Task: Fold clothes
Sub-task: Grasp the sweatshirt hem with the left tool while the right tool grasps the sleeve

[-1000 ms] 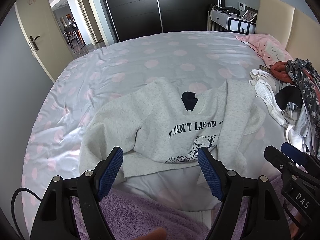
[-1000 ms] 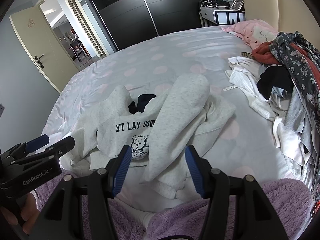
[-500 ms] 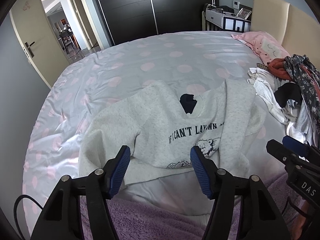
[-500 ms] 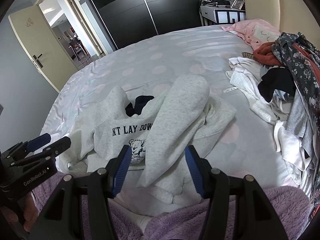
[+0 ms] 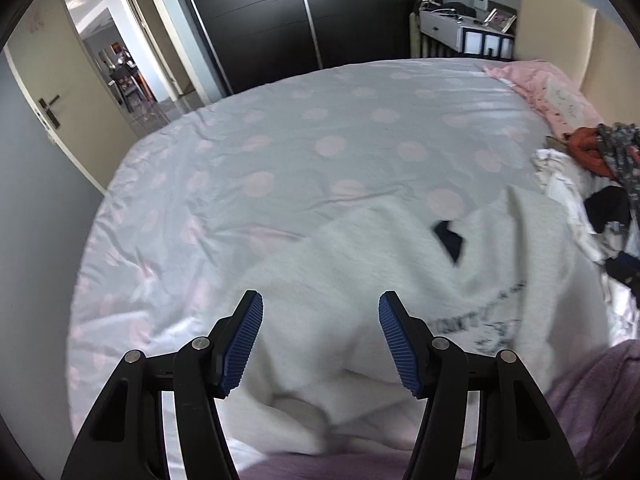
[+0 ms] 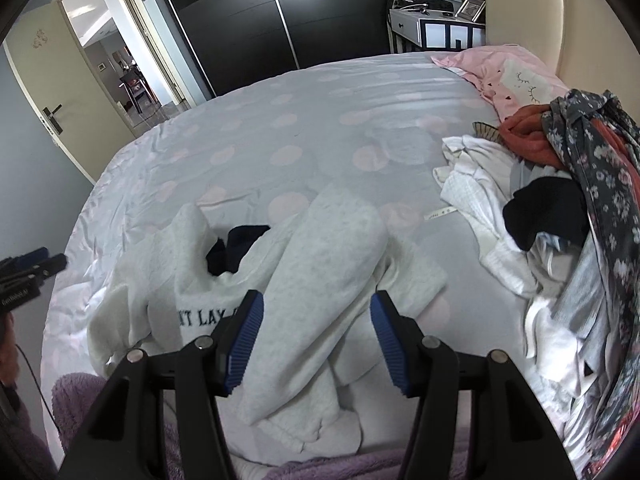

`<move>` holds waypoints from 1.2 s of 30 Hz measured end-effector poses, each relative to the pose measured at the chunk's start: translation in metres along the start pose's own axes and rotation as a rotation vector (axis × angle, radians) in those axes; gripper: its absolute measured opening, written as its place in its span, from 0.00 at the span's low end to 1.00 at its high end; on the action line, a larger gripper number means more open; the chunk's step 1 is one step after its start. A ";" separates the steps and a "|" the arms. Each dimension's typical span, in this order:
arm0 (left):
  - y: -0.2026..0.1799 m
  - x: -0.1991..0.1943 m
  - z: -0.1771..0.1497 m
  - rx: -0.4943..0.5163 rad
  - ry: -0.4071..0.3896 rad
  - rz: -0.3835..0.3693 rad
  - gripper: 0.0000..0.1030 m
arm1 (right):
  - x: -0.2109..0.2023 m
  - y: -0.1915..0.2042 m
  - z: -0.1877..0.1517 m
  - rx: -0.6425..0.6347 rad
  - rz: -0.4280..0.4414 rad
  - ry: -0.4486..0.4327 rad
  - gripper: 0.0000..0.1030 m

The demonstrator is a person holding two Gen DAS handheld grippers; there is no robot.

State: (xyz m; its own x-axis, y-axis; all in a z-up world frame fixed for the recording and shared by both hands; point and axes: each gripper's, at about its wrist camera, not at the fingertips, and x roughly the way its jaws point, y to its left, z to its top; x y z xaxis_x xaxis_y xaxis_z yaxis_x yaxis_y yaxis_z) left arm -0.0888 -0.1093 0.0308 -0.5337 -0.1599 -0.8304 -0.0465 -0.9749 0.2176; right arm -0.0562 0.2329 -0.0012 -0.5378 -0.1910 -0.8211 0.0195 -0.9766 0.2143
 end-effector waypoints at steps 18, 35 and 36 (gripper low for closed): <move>0.064 0.146 0.057 0.117 0.085 -0.254 0.70 | 0.133 0.008 0.092 -0.065 -0.051 0.143 0.53; -0.004 0.283 0.012 0.198 0.369 -0.417 0.62 | 0.189 -0.040 0.062 -0.043 -0.113 0.322 0.20; -0.006 0.281 0.011 0.191 0.375 -0.403 0.56 | 0.184 -0.041 0.060 -0.035 -0.108 0.317 0.16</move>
State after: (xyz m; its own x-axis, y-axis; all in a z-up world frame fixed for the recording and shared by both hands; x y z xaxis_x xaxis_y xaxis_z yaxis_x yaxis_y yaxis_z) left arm -0.2475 -0.1469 -0.1979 -0.1085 0.1407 -0.9841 -0.3538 -0.9306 -0.0941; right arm -0.2066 0.2436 -0.1298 -0.2499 -0.1020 -0.9629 0.0084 -0.9946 0.1032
